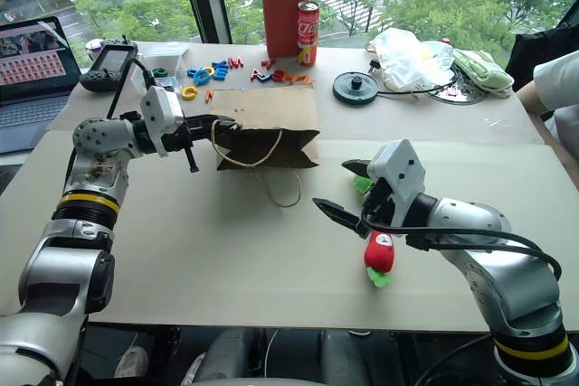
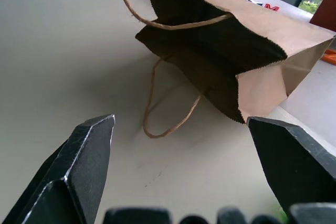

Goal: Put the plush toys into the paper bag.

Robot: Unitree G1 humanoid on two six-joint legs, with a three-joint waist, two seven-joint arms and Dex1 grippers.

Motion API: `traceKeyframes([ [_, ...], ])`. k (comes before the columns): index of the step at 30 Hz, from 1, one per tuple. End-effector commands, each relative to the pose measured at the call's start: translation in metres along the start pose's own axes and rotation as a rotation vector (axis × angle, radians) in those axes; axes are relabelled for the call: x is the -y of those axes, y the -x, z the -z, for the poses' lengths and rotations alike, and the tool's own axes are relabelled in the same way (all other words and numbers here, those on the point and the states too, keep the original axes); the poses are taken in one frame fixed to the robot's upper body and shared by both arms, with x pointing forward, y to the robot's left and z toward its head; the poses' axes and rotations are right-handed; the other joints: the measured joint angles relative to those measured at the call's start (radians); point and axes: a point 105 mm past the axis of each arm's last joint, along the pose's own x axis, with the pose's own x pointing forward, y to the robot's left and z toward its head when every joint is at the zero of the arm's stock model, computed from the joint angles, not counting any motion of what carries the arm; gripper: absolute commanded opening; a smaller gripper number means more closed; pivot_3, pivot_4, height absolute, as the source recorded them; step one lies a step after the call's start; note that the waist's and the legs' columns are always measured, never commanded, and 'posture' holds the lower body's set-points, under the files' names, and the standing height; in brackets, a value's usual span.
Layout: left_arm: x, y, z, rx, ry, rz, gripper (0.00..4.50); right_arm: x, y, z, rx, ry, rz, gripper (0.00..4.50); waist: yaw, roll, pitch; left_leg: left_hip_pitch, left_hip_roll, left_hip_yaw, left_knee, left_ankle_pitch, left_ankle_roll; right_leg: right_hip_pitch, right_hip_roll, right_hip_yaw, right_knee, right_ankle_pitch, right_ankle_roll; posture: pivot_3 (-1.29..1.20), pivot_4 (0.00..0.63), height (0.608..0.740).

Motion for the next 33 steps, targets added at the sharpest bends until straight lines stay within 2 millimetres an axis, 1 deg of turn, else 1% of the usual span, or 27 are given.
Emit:
traceKeyframes([
  [1, -0.005, 0.004, -0.015, 0.043, 0.022, -0.019, 0.03, 0.002, -0.014, -0.006, 0.027, -0.001, 0.030, 4.50, -0.002, 0.000, 0.000, 0.000, 0.000, 0.000, 0.000, 0.000, 0.000, 0.000, 0.000, 0.000, 0.000, 0.000, 0.000, 0.00, 0.150, 0.739],
  [4, -0.003, 0.005, -0.016, 0.049, 0.043, -0.021, 0.03, 0.012, -0.034, 0.000, 0.018, -0.065, 0.110, 4.50, -0.006, -0.001, 0.000, 0.000, 0.000, 0.000, 0.001, 0.000, 0.000, 0.001, 0.000, 0.000, 0.001, 0.000, 0.000, 0.00, 0.150, 0.739],
  [7, -0.001, 0.004, -0.019, 0.058, 0.052, -0.017, 0.00, 0.018, -0.048, 0.006, 0.009, -0.106, 0.167, 3.74, -0.004, -0.001, 0.000, 0.001, 0.001, 0.000, 0.001, 0.000, 0.000, 0.000, 0.001, 0.000, 0.002, 0.000, 0.000, 0.00, 0.150, 0.739],
  [10, 0.001, 0.002, -0.023, 0.070, 0.069, -0.011, 0.00, 0.018, -0.062, 0.008, 0.025, -0.145, 0.189, 2.86, -0.003, 0.000, 0.000, 0.000, 0.001, 0.000, 0.001, 0.000, 0.000, 0.000, 0.001, 0.000, 0.003, 0.000, 0.000, 0.00, 0.150, 0.739],
  [12, 0.000, 0.001, -0.025, 0.079, 0.082, -0.013, 0.00, 0.018, -0.070, 0.010, 0.022, -0.154, 0.199, 2.09, -0.003, -0.001, 0.000, 0.000, 0.000, 0.000, 0.001, 0.000, 0.000, -0.001, 0.000, 0.000, 0.003, 0.000, 0.000, 0.00, 0.150, 0.739],
  [14, 0.000, 0.001, -0.028, 0.082, 0.084, -0.012, 0.00, 0.019, -0.079, 0.010, 0.028, -0.165, 0.212, 1.44, -0.002, 0.000, 0.000, -0.001, 0.000, 0.000, 0.001, 0.000, 0.000, 0.000, 0.000, 0.000, 0.003, 0.000, 0.000, 0.00, 0.150, 0.739],
  [16, 0.002, -0.001, -0.029, 0.082, 0.084, -0.002, 0.00, 0.024, -0.097, 0.009, 0.046, -0.186, 0.245, 0.63, -0.003, 0.000, 0.000, 0.000, 0.000, 0.000, 0.001, 0.000, 0.000, 0.000, 0.001, 0.000, 0.003, 0.000, 0.000, 0.00, 0.150, 0.739],
  [17, 0.002, -0.001, -0.029, 0.082, 0.086, 0.000, 0.00, 0.026, -0.103, 0.008, 0.051, -0.191, 0.253, 0.38, -0.005, 0.000, 0.000, 0.000, 0.000, 0.000, 0.001, 0.000, 0.000, -0.001, 0.000, 0.000, 0.003, 0.000, 0.000, 0.00, 0.150, 0.739],
  [18, 0.003, -0.001, -0.029, 0.082, 0.088, 0.005, 0.00, 0.028, -0.108, 0.009, 0.050, -0.193, 0.267, 0.05, -0.007, 0.000, 0.000, 0.000, 0.000, 0.000, 0.001, 0.000, 0.000, -0.001, 0.001, 0.000, 0.003, 0.000, 0.000, 0.00, 0.150, 0.739],
  [22, 0.007, -0.001, -0.029, 0.081, 0.094, 0.015, 0.00, 0.042, -0.126, 0.013, 0.049, -0.212, 0.350, 0.05, -0.008, 0.000, 0.000, 0.000, 0.001, 0.000, 0.001, 0.000, 0.000, -0.001, 0.001, 0.000, 0.004, 0.000, 0.000, 0.00, 0.150, 0.739],
  [24, 0.006, -0.001, -0.030, 0.084, 0.097, 0.013, 0.00, 0.045, -0.133, 0.020, 0.017, -0.213, 0.369, 0.05, -0.008, 0.000, 0.000, 0.000, 0.001, 0.000, 0.000, 0.000, 0.000, -0.001, 0.001, 0.000, 0.004, 0.000, -0.001, 0.00, 0.150, 0.739],
  [27, 0.003, -0.001, -0.033, 0.094, 0.105, -0.004, 0.00, 0.042, -0.139, 0.036, -0.065, -0.189, 0.363, 0.05, -0.006, 0.000, 0.000, -0.001, 0.001, 0.000, 0.000, 0.000, 0.000, -0.001, 0.000, 0.000, 0.005, 0.000, -0.001, 0.00, 0.150, 0.739],
  [30, -0.004, 0.000, -0.037, 0.114, 0.135, -0.045, 0.00, 0.035, -0.139, 0.049, -0.133, -0.144, 0.341, 0.05, -0.007, 0.000, 0.000, -0.001, 0.000, 0.000, -0.001, 0.000, 0.000, -0.001, 0.000, 0.000, 0.004, 0.000, -0.001, 0.00, 0.150, 0.739],
  [33, -0.009, 0.001, -0.042, 0.141, 0.165, -0.076, 0.00, 0.029, -0.138, 0.060, -0.194, -0.063, 0.326, 0.05, -0.009, 0.000, 0.000, -0.001, 0.001, 0.000, -0.001, 0.000, 0.000, -0.001, 0.000, 0.000, 0.004, 0.000, -0.001, 0.00, 0.150, 0.739],
])
